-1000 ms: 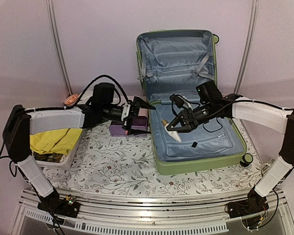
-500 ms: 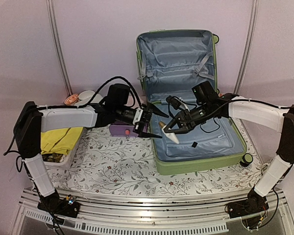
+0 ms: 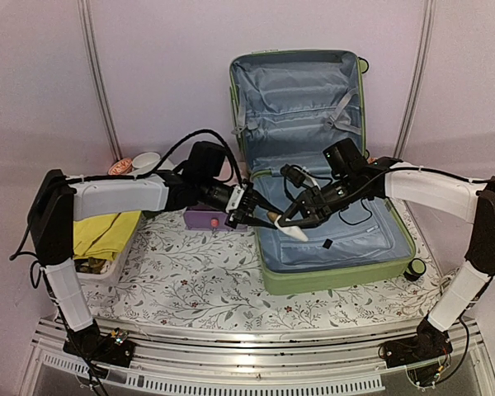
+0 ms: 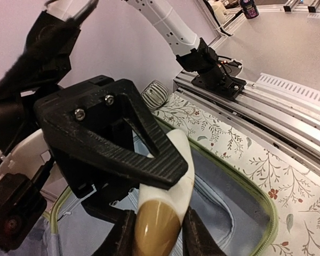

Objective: Open, take out, and arrange the luggage
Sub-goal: Pass from the right arm to the left, then place the makeup in the drawer.

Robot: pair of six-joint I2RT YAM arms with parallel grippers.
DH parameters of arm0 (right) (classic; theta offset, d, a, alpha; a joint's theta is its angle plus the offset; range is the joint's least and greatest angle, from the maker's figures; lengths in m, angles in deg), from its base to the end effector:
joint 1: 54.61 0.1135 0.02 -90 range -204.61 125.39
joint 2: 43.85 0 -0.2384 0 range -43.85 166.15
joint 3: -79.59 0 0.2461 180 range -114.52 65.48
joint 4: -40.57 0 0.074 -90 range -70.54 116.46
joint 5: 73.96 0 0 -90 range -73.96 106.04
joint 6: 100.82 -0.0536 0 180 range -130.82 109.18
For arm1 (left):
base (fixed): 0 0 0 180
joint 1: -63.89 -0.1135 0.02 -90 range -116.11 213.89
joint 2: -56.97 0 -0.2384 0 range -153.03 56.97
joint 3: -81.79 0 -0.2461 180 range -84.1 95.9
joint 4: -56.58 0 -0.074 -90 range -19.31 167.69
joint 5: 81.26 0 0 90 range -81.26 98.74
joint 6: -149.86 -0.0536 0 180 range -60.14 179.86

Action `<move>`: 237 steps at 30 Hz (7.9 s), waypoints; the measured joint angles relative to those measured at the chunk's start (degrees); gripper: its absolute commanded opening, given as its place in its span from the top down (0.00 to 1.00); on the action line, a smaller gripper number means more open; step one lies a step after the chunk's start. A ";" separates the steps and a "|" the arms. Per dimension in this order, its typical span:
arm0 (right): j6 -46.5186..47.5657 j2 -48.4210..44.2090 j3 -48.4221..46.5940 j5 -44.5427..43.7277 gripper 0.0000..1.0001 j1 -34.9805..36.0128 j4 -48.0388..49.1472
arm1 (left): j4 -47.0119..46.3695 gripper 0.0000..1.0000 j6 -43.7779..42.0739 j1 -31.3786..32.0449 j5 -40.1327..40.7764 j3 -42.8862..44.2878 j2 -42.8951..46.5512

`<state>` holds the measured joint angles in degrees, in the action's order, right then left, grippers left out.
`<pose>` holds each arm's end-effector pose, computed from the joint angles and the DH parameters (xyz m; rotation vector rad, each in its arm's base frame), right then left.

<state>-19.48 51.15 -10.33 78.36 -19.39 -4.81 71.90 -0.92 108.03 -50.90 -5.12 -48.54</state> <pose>0.2576 0.2400 0.2529 -1.0587 2.2154 1.6679 0.2646 -0.3212 0.2432 1.7987 0.6000 -0.8596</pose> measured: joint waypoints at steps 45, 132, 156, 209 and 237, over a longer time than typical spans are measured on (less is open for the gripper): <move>35.23 -28.96 29.33 -35.28 0.22 8.33 35.39 | -0.02 1.00 50.97 2.40 8.31 0.74 0.00; 16.35 -33.33 28.72 -34.03 0.30 -1.22 35.67 | 2.51 1.00 63.95 -17.29 29.07 -16.48 16.26; 16.83 -35.28 29.40 -33.27 0.31 -1.25 34.58 | 9.27 1.00 50.18 -20.24 33.51 -2.60 -1.99; 17.11 -31.30 29.77 -37.64 0.33 -1.29 33.81 | 16.04 0.02 50.86 -23.28 29.44 9.29 -15.10; 0.83 -32.35 26.27 -62.25 0.07 -2.29 11.65 | -6.40 0.29 78.29 -26.58 35.30 -25.46 22.47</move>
<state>-18.65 18.80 15.94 16.11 -21.68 6.84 65.50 77.37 81.45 -15.60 -30.58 -26.08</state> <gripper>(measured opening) 0.979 0.733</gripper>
